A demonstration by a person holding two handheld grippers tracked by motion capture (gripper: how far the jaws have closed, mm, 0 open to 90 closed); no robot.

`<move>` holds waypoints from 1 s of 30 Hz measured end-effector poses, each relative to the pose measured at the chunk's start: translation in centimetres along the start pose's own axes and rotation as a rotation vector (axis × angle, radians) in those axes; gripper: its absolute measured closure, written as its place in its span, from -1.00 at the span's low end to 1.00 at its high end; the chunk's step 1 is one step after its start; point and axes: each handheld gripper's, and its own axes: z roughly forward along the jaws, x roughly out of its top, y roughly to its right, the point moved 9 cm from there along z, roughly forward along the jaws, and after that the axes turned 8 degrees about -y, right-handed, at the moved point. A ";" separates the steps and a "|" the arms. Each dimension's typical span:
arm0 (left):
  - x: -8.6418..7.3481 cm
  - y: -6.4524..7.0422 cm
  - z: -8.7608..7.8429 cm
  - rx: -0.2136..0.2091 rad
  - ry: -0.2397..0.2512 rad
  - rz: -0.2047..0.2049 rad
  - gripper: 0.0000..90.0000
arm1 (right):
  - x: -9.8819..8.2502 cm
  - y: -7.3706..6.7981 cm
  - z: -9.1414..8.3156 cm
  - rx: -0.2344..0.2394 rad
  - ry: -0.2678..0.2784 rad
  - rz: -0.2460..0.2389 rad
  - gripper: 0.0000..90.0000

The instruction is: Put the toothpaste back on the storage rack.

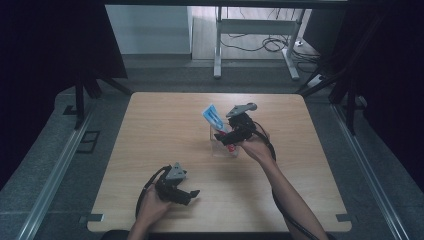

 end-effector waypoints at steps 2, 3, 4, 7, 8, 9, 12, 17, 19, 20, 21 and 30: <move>0.0 0.0 0.0 0.000 -0.003 0.002 -0.71 | -0.1 0.0 -0.1 -0.011 -0.005 -0.010 -0.73; 0.0 0.0 0.0 0.000 0.000 0.001 -0.71 | -0.1 0.0 -0.2 -0.009 -0.004 -0.004 -0.77; 0.0 0.0 0.0 0.000 0.000 0.001 -0.71 | 0.0 0.0 -0.2 -0.003 -0.001 -0.002 -0.83; 0.0 0.0 0.0 0.000 -0.006 0.006 -0.71 | -0.1 0.0 -0.3 0.001 -0.005 -0.002 -0.95; 0.0 0.1 0.0 0.000 -0.006 0.007 -0.71 | -0.1 0.0 -0.3 0.003 -0.003 0.001 -0.98; 0.0 0.1 0.0 0.000 -0.004 0.006 -0.71 | -0.1 -0.1 -0.4 0.008 0.002 0.010 -1.00; 0.0 0.1 0.0 0.001 -0.004 0.007 -0.71 | 0.0 -0.1 -0.7 0.010 0.018 0.025 -1.00; 0.0 0.1 0.0 0.002 -0.005 0.006 -0.71 | 0.0 -0.4 -1.1 0.016 0.019 0.023 -1.00; 0.0 0.1 0.0 0.000 -0.007 0.008 -0.71 | -0.2 -0.7 -1.2 0.027 0.017 0.021 -1.00; 0.0 0.1 0.0 -0.001 -0.007 0.008 -0.71 | -0.2 -0.8 -1.3 0.029 0.017 0.021 -1.00; 0.0 0.1 0.0 -0.002 -0.008 0.007 -0.71 | -0.3 -0.8 -1.3 0.028 0.018 0.019 -1.00; -0.1 0.2 0.2 -0.013 -0.012 0.005 -0.71 | -0.7 -1.1 -2.1 0.030 0.027 0.024 -1.00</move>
